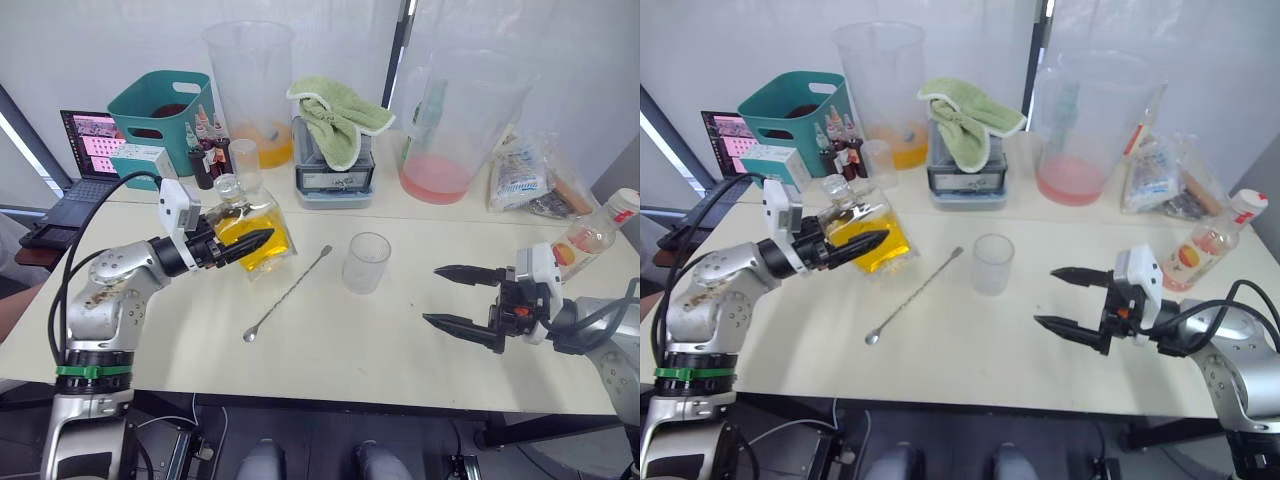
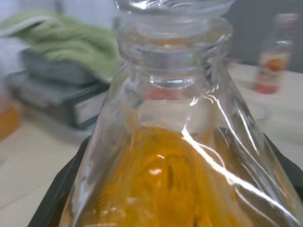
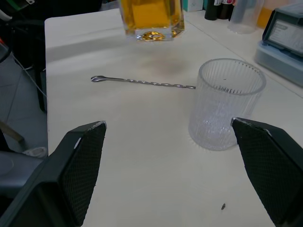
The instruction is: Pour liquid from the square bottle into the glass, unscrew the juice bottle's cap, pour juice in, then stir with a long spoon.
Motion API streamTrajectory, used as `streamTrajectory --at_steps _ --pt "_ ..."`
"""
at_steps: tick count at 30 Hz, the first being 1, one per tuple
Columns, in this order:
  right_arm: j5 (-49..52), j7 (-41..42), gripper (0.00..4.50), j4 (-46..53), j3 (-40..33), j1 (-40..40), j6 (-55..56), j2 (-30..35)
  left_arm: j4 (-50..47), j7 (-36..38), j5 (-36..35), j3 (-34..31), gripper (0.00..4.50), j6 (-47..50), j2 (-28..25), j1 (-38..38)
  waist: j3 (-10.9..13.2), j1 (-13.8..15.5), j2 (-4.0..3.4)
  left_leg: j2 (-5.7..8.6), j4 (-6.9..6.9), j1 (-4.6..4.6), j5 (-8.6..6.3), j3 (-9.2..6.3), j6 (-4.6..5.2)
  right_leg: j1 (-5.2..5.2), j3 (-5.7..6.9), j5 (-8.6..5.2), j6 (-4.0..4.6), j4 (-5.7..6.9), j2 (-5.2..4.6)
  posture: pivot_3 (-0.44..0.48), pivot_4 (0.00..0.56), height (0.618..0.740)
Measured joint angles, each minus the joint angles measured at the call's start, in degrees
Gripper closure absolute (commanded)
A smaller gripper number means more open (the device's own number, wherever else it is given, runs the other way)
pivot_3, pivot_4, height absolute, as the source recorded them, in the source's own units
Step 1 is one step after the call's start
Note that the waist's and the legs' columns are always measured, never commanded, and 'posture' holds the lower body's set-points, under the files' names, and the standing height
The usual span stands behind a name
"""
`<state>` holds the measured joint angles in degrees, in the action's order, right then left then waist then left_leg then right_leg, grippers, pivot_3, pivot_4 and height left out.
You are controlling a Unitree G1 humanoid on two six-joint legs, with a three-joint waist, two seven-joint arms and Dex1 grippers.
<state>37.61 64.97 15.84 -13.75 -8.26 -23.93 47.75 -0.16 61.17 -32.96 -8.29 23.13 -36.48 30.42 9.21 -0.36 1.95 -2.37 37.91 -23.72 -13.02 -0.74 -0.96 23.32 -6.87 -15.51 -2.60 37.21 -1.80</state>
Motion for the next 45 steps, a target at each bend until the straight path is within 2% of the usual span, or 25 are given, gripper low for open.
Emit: streamTrajectory --at_steps 4,7,11,15,22,24,26,35,45 --pt "-0.3 0.7 0.00 -1.7 0.0 -0.2 0.0 0.2 -3.4 8.0 -1.6 6.6 1.53 4.0 -0.4 0.0 0.0 0.0 -0.01 0.03 0.04 -0.02 0.00 -0.05 0.00 -0.03 -0.01 -0.01 -0.01 -0.01 0.01 0.000 0.150 0.740" --pt "-0.3 0.8 0.00 -1.8 -0.1 -0.3 -0.1 0.4 -4.8 11.0 -1.5 11.0 1.53 4.7 0.6 0.0 0.0 -0.4 -0.01 0.00 0.04 -0.01 0.00 -0.07 0.00 -0.03 -0.01 -0.01 -0.01 0.00 0.06 0.000 0.150 0.740" --pt "-0.2 0.7 0.00 -1.1 -1.0 0.5 -1.1 1.0 -3.1 12.0 2.7 16.5 1.53 -0.3 5.6 0.0 0.0 -0.4 -0.02 0.01 0.07 0.00 0.00 -0.10 0.01 -0.06 -0.02 -0.01 -0.01 0.00 0.07 0.000 0.150 0.740" --pt "0.7 0.3 0.00 0.8 -2.1 2.5 -2.2 1.1 2.4 12.5 8.9 21.1 1.53 -6.2 7.9 -0.1 0.0 -0.4 -0.02 0.00 0.08 -0.01 0.00 -0.13 0.01 -0.06 -0.03 -0.01 -0.01 0.01 0.10 0.000 0.150 0.740" --pt "1.9 -1.2 0.00 2.9 -3.4 3.1 -4.3 1.6 7.6 13.9 12.4 22.3 1.53 -12.8 11.1 1.5 0.0 0.0 -0.10 0.04 0.24 0.25 0.03 -0.16 0.05 -0.42 -0.05 -0.03 -0.04 -0.01 0.09 0.000 0.150 0.740" --pt "1.9 -1.5 0.00 3.2 -3.6 3.4 -4.5 1.6 8.1 13.9 12.4 22.2 0.50 -12.4 11.4 1.7 0.0 0.0 -0.10 0.04 0.31 0.36 0.03 -0.16 0.05 -0.61 -0.05 -0.05 -0.08 -0.05 0.09 0.000 0.150 0.740" --pt "2.0 -1.8 0.00 3.6 -4.0 3.9 -4.5 1.6 9.2 13.5 12.2 21.8 0.01 -10.6 12.3 1.8 0.0 -0.1 -0.10 0.04 0.33 0.42 0.03 -0.18 0.05 -0.71 -0.05 -0.09 -0.14 -0.09 0.10 0.000 0.150 0.740" --pt "2.0 -3.0 0.00 3.9 -4.8 4.1 -4.7 1.5 7.2 16.0 6.1 17.9 0.01 -5.0 11.1 5.3 -0.1 -0.4 -0.12 0.04 0.33 0.39 0.02 -0.32 0.06 -0.71 -0.06 -0.09 -0.13 -0.06 0.15 0.000 0.150 0.740" --pt "2.0 -4.0 0.00 3.8 -4.8 2.7 -5.4 1.5 6.4 17.8 7.0 19.4 0.01 -4.4 10.2 4.2 0.0 -0.4 -0.13 0.11 0.33 0.33 0.01 -0.47 0.06 -0.71 -0.05 -0.09 -0.13 -0.06 0.15 0.000 0.150 0.740"
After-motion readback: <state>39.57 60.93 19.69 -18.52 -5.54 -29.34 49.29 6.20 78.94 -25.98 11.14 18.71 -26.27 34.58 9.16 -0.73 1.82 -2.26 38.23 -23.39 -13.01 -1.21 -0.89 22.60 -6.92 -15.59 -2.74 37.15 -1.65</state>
